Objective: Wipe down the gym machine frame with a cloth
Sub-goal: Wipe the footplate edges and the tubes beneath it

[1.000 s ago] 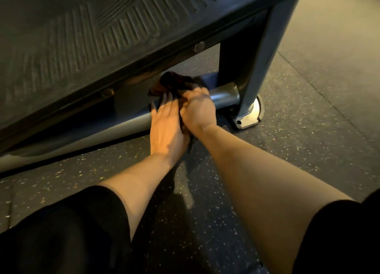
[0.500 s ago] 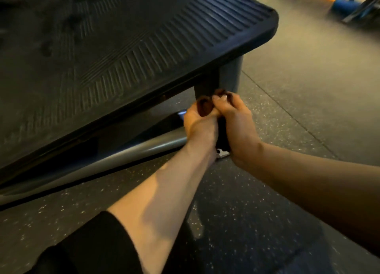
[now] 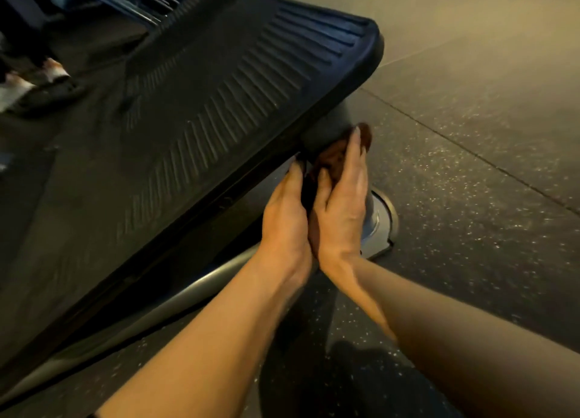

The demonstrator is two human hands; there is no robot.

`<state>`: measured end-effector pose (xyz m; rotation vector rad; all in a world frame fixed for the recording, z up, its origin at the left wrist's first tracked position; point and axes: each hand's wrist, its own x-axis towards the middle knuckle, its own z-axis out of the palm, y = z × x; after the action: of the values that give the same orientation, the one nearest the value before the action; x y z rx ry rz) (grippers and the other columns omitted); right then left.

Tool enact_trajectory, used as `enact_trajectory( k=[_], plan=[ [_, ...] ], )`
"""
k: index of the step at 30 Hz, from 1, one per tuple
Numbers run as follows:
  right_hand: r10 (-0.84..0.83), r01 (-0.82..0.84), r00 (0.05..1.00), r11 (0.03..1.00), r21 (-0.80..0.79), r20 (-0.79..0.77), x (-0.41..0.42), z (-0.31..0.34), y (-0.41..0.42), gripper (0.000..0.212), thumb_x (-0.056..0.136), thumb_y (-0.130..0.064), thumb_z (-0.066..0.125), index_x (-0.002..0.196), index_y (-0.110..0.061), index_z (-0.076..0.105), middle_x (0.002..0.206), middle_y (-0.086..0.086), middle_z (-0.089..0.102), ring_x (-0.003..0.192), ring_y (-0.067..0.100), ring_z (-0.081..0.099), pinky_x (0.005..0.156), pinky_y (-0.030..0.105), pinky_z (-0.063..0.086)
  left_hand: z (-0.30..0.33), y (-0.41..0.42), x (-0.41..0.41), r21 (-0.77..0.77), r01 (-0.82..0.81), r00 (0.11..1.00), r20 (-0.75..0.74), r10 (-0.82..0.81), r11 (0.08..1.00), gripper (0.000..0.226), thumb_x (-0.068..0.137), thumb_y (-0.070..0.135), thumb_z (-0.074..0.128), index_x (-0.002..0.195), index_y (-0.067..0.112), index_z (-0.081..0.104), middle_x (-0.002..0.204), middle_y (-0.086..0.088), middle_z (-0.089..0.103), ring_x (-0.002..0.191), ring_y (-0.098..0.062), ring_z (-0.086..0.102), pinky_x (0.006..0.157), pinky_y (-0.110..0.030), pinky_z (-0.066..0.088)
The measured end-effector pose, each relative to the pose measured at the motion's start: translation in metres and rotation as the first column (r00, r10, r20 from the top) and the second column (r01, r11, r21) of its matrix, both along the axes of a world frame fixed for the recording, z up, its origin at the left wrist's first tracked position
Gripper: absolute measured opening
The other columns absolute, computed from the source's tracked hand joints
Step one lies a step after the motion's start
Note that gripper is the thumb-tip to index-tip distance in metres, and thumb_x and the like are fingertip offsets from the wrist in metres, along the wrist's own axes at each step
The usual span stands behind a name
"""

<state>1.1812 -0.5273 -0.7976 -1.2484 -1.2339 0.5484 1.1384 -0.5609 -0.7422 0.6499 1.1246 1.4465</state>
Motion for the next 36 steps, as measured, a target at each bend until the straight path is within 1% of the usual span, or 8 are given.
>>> enact_trajectory(
  k=[3,6,11,18,21,25,32,36],
  plan=[
    [0.014,-0.008,0.999,0.994,-0.113,0.049,0.0,-0.027,-0.013,0.076,0.094,-0.001,0.052,0.148,-0.03,0.007,0.16,0.015,0.017,0.148,0.022,0.012,0.12,0.028,0.013,-0.012,0.0,0.0,-0.043,0.008,0.992,-0.127,-0.013,0.999,0.03,0.102,0.017,0.043,0.129,0.02,0.056,0.109,0.013,0.063,0.094,0.007,0.06,0.08,-0.009,0.047],
    [-0.045,0.045,0.999,0.998,-0.037,0.0,-0.001,-0.025,-0.022,0.073,0.089,0.004,0.057,0.151,-0.017,0.024,0.145,0.005,0.039,0.134,0.01,0.03,0.111,0.01,0.015,-0.026,-0.006,-0.007,-0.118,-0.019,0.977,-0.213,-0.006,0.993,0.024,0.1,0.015,0.046,0.116,0.021,0.063,0.108,0.001,0.07,0.101,-0.011,0.066,0.092,-0.028,0.051],
    [0.021,0.006,0.987,0.985,0.17,-0.158,-0.004,0.001,-0.024,0.052,0.072,0.008,0.071,0.12,0.0,0.052,0.114,0.01,0.049,0.107,0.012,0.05,0.095,0.018,0.043,-0.033,-0.019,-0.031,-0.103,-0.329,0.944,-0.042,0.327,0.939,0.008,0.098,0.016,0.05,0.097,0.016,0.058,0.085,0.0,0.07,0.081,-0.014,0.067,0.079,-0.033,0.055],
    [0.257,-0.237,0.963,0.95,0.201,-0.083,-0.069,0.008,-0.047,0.033,0.077,-0.009,0.054,0.11,-0.007,0.059,0.121,0.01,0.044,0.112,0.028,0.051,0.092,0.044,0.048,-0.046,-0.06,-0.069,0.265,-0.571,0.505,-0.633,0.587,0.777,0.015,0.091,0.003,0.055,0.095,0.018,0.054,0.103,-0.01,0.055,0.087,-0.008,0.059,0.083,-0.031,0.052],
    [0.286,-0.267,0.956,0.942,0.206,-0.07,-0.072,0.009,-0.052,0.035,0.077,-0.008,0.054,0.112,-0.007,0.058,0.121,0.011,0.046,0.111,0.026,0.052,0.093,0.04,0.049,-0.051,-0.076,-0.083,0.299,-0.591,0.381,-0.716,0.585,0.75,0.03,0.087,-0.006,0.055,0.095,0.023,0.057,0.109,-0.004,0.053,0.091,-0.002,0.059,0.083,-0.021,0.05],
    [0.117,-0.073,0.948,0.985,0.154,-0.298,-0.066,0.013,-0.038,0.045,0.076,0.007,0.063,0.119,0.005,0.05,0.12,0.017,0.047,0.113,0.016,0.05,0.1,0.017,0.043,-0.054,-0.099,-0.102,0.218,-0.64,0.391,-0.733,0.557,0.737,0.035,0.088,-0.007,0.056,0.104,0.025,0.057,0.117,-0.008,0.059,0.101,-0.008,0.062,0.092,-0.026,0.049],
    [0.316,-0.321,0.913,0.947,0.024,-0.259,-0.101,-0.025,-0.087,0.035,0.079,-0.001,0.071,0.105,-0.007,0.048,0.107,0.007,0.051,0.097,-0.001,0.052,0.085,0.015,0.046,-0.054,-0.12,-0.133,0.322,-0.714,0.17,-0.781,0.6,0.622,0.048,0.079,-0.008,0.06,0.119,0.013,0.042,0.124,-0.001,0.031,0.106,-0.004,0.046,0.101,-0.041,0.043],
    [0.24,-0.232,0.96,0.97,0.068,-0.147,-0.12,-0.006,-0.085,0.036,0.079,-0.001,0.072,0.11,-0.002,0.054,0.116,0.005,0.046,0.104,-0.008,0.042,0.092,0.0,0.032,-0.054,-0.137,-0.158,0.274,-0.586,0.073,-0.919,0.387,0.762,0.075,0.083,-0.004,0.057,0.149,0.016,0.029,0.157,-0.003,0.022,0.145,-0.019,0.017,0.12,-0.04,0.018]
  ],
)
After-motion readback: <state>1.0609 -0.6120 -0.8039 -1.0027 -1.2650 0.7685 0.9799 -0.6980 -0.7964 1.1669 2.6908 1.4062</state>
